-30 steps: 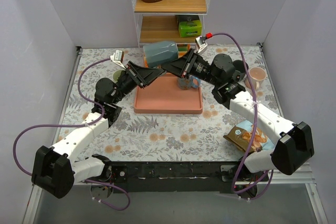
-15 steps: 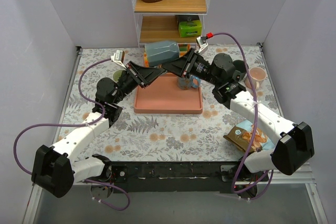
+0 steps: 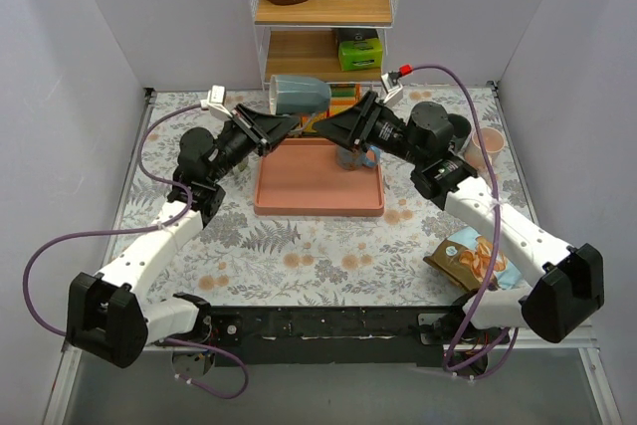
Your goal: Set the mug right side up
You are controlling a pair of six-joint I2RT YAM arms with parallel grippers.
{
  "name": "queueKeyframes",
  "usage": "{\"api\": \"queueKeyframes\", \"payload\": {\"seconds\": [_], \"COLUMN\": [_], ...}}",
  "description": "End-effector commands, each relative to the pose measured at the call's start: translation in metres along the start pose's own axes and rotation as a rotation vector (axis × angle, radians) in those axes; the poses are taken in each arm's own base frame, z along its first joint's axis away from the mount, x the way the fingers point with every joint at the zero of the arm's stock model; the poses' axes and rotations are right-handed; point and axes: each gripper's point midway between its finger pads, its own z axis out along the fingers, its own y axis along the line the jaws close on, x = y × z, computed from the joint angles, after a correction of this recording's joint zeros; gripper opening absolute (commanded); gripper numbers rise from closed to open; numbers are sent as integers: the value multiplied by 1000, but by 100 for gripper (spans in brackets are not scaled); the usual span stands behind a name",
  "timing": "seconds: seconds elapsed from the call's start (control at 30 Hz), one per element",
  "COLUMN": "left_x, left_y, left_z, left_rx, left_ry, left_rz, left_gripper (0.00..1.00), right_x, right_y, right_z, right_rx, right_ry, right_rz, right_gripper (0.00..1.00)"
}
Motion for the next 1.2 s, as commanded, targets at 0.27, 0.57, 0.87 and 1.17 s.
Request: {"api": "queueKeyframes", "payload": {"seconds": [0.27,0.57,0.87,1.17], "left_x": [-131,-213,-200,-187], "left_y": [24,73,153,228], "left_z": [-40,-108,-161,-202], "left_rx": [-391,-1046,-1340,-1429], "left_ry": [-339,-497,-424,-387], "left_rz": [241,593,621,597], "left_gripper": [0,0,0,0], "right_x": [-8,-18,-23,-15], "right_y": [-13,-32,-44,-46], "right_z": [-38,-52,-65,-67], "right_rx": [68,165,227,218], "right_ry": [-26,-11,8,62], "right_rz": [54,-15,-65,-67], "right_gripper": [60,58,57,56]}}
